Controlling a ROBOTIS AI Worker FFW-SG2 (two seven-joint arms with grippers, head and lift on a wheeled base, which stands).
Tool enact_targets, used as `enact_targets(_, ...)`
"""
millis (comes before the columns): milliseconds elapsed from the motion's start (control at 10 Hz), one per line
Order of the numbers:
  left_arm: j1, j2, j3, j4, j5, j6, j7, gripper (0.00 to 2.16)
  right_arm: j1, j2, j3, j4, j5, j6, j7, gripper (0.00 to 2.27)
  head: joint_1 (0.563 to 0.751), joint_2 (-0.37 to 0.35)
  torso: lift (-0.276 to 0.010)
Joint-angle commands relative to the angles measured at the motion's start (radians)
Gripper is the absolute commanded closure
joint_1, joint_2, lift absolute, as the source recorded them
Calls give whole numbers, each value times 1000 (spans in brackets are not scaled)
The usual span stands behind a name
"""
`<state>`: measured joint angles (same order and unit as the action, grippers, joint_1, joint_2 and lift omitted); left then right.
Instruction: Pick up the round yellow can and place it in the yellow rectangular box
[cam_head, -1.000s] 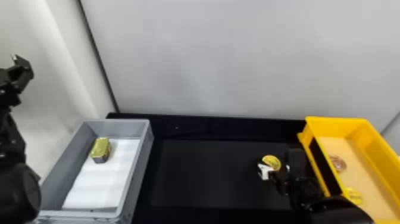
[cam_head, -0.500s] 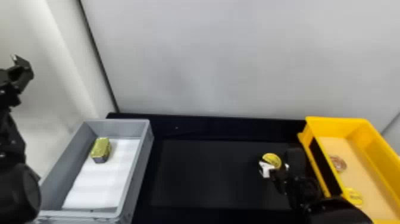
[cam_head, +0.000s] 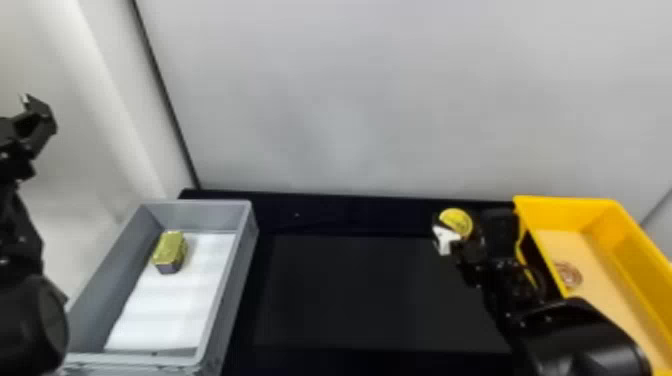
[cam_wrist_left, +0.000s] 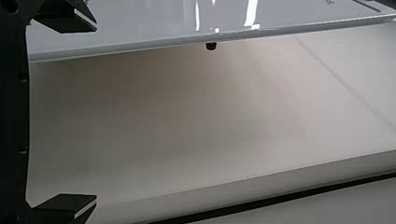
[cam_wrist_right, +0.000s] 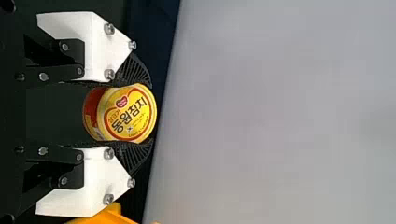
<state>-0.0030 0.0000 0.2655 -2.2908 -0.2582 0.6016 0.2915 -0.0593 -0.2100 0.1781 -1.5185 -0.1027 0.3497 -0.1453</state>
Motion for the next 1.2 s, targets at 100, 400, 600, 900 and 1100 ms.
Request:
enact_targets(100,0,-3,2,1,1,0,0,5,26,-2,-74,-140,67,62,-25,734,694,14,-61)
enact_targets(400,1,-3,8,1,2,0,2,5,61,-5,-186,-243,120,112,-45,734,694,14,-61)
enact_targets(600,1,-3,11,1,2,0,2,5,92,-5,-253,-304,156,140,-46,734,694,14,-61)
enact_targets(900,1,-3,12,1,4,0,2,5,145,-3,-379,-328,138,169,-53,734,694,14,-61)
enact_targets(1100,1,-3,12,1,4,-2,2,7,168,-2,-451,-285,55,163,-74,734,694,14,-61)
